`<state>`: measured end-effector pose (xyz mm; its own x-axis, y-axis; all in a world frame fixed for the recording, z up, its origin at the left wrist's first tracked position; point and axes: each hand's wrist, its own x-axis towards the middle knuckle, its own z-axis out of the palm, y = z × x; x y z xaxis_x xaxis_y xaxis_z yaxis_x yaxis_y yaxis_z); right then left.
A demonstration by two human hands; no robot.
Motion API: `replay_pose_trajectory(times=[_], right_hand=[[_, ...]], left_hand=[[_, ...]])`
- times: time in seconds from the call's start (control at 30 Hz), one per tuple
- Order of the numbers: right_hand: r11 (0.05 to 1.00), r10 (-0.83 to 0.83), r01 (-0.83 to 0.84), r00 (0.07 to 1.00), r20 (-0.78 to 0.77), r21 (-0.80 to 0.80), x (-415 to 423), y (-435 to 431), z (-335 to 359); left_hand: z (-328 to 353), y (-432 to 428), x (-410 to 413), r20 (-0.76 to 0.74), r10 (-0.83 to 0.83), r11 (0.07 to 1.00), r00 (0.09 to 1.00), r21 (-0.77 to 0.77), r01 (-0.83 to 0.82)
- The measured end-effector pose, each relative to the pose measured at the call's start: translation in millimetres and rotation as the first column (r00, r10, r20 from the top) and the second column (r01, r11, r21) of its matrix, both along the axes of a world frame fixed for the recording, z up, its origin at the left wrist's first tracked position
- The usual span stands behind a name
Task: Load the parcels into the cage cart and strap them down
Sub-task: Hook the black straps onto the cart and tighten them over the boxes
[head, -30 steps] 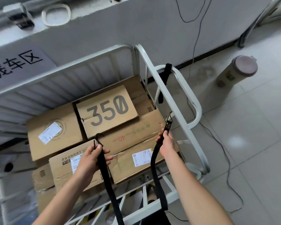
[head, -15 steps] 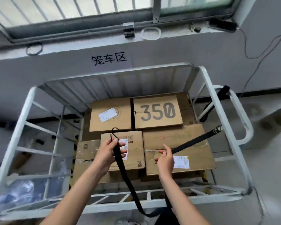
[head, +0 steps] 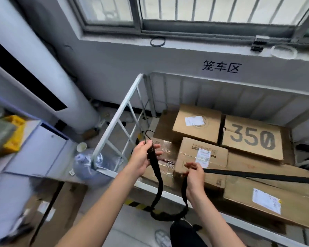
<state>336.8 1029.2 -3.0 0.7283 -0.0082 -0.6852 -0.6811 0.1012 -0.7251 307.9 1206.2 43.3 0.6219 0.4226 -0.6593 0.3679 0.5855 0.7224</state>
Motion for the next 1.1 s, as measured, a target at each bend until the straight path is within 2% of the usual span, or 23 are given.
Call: replay_pose_trajectory(times=[0.2,0.33,0.43,0.57,0.63,0.7,0.83,0.97,1.1], right_hand=[[0.996,0.086,-0.089,0.994,0.071,0.028,0.2,91.8,6.0],[0.970,0.242,-0.242,0.962,0.127,-0.017,10.0,152.2,-0.9],[0.926,0.366,-0.375,0.918,0.150,0.034,23.8,196.9,-5.1],[0.884,0.454,-0.464,0.882,0.129,0.057,44.2,252.1,-21.0],[0.843,0.536,-0.538,0.841,0.070,0.010,53.8,270.9,-29.6],[0.800,0.601,-0.600,0.799,0.030,-0.019,61.5,284.7,-38.9],[0.832,0.554,-0.544,0.823,0.126,-0.108,83.3,304.7,-52.4],[0.856,0.504,-0.453,0.841,0.199,-0.250,113.7,335.1,-79.2],[0.819,0.503,-0.417,0.853,0.142,-0.395,141.9,355.4,-111.8]], left_hand=[[-19.2,62.7,-2.2,-0.003,0.069,0.997,0.998,-0.039,-0.069],[-38.2,106.6,8.9,-0.033,0.084,0.991,0.996,-0.099,-0.087],[-51.6,135.8,24.1,-0.073,0.017,0.996,0.997,-0.090,-0.023],[-73.6,173.8,45.4,-0.106,0.044,0.996,0.993,-0.066,-0.052],[-83.6,193.2,56.5,-0.124,0.078,0.993,0.989,-0.074,-0.087],[-89.9,208.0,64.6,-0.131,0.042,0.995,0.990,-0.084,-0.053],[-88.2,229.8,86.5,-0.108,-0.066,0.996,0.992,-0.064,0.059],[-89.4,276.7,94.8,-0.117,-0.269,0.961,0.956,0.038,0.274],[-87.7,356.1,87.2,-0.129,-0.359,0.922,0.924,0.102,0.372]])
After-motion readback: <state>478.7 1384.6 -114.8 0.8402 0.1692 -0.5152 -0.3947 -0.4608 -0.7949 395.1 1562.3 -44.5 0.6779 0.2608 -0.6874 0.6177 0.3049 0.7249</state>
